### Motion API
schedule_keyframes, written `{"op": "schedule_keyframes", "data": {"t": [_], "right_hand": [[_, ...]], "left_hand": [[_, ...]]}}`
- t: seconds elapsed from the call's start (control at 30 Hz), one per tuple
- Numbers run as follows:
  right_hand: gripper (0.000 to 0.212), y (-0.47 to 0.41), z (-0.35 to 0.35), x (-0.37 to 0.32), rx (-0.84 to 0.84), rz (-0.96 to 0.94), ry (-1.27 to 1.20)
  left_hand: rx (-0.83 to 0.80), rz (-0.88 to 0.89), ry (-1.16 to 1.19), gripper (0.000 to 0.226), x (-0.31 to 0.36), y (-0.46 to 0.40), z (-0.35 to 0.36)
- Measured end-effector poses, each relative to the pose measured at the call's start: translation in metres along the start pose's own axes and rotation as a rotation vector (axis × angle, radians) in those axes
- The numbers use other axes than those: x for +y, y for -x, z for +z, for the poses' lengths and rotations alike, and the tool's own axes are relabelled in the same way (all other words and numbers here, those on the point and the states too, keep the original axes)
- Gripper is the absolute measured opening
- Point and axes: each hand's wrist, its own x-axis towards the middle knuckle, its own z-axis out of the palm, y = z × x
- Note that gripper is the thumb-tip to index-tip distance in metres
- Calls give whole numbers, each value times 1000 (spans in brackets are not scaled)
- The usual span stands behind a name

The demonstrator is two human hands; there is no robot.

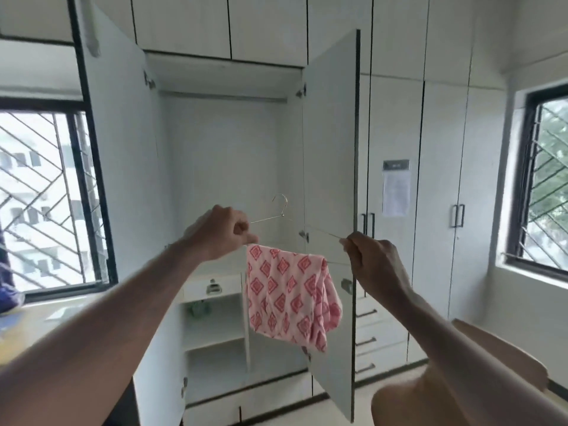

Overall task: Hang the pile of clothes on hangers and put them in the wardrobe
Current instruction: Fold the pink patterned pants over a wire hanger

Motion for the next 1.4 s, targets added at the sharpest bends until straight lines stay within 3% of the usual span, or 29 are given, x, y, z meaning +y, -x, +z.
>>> {"op": "schedule_keyframes", "data": {"t": [0.1, 0.4, 0.87, 1.2, 1.4], "right_hand": [[30, -46, 25, 8, 38, 17, 53], [30, -167, 124, 61, 145, -36, 104], [34, -362, 281, 181, 260, -61, 88], [38, -482, 392, 247, 245, 37, 233], [40, -549, 451, 287, 252, -9, 310]], "left_hand": [[-35, 2, -48, 41, -25, -31, 2], [-35, 47, -136, 48, -94, -161, 32], [19, 2, -150, 42, -202, -404, 81], [48, 90, -159, 40, -283, -572, 129], [61, 145, -177, 41, -334, -670, 150]]}}
